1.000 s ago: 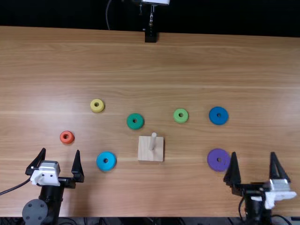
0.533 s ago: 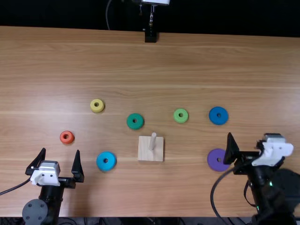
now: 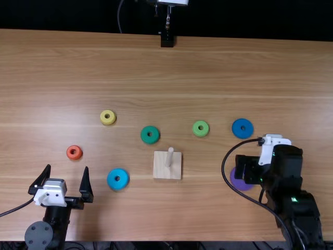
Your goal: Build the Hanoi tower: stack the rings onto the peg from bottom to top in this color order: purple, dark blue, light blue, dark green, light green, yellow, orange.
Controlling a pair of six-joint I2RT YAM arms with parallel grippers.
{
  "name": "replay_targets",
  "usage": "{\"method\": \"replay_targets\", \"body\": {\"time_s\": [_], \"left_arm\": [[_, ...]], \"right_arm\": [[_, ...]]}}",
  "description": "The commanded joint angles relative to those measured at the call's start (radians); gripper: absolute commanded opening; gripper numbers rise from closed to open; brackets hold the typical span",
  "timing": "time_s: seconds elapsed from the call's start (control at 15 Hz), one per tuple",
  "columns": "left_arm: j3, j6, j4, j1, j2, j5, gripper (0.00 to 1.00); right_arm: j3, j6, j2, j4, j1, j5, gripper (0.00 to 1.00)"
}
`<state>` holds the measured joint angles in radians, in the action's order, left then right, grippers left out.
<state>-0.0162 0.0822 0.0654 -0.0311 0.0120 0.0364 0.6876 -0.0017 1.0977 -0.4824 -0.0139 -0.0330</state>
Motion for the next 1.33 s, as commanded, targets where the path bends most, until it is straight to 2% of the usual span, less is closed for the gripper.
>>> {"method": "replay_targets", "body": {"time_s": [0.0, 0.27, 0.6, 1.27], "left_arm": [[0.016, -0.005, 0.017, 0.007, -0.012, 0.008, 1.0], [0.016, -0.003, 0.017, 0.007, -0.012, 0.008, 1.0], [0.016, -0.003, 0.017, 0.007, -0.012, 0.008, 1.0], [0.016, -0.005, 0.017, 0.007, -0.012, 0.008, 1.0]], "right_arm": [[0.009, 0.0, 0.048, -0.001, -0.003, 0.002, 1.0], [-0.016, 0.007, 0.191, -0.001, 0.002, -0.002, 1.0], [-0.01, 0.005, 0.281, 0.001, -0.003, -0.006, 1.0], [-0.016, 0.007, 0.329, 0.01, -0.003, -0.007, 1.0]]}}
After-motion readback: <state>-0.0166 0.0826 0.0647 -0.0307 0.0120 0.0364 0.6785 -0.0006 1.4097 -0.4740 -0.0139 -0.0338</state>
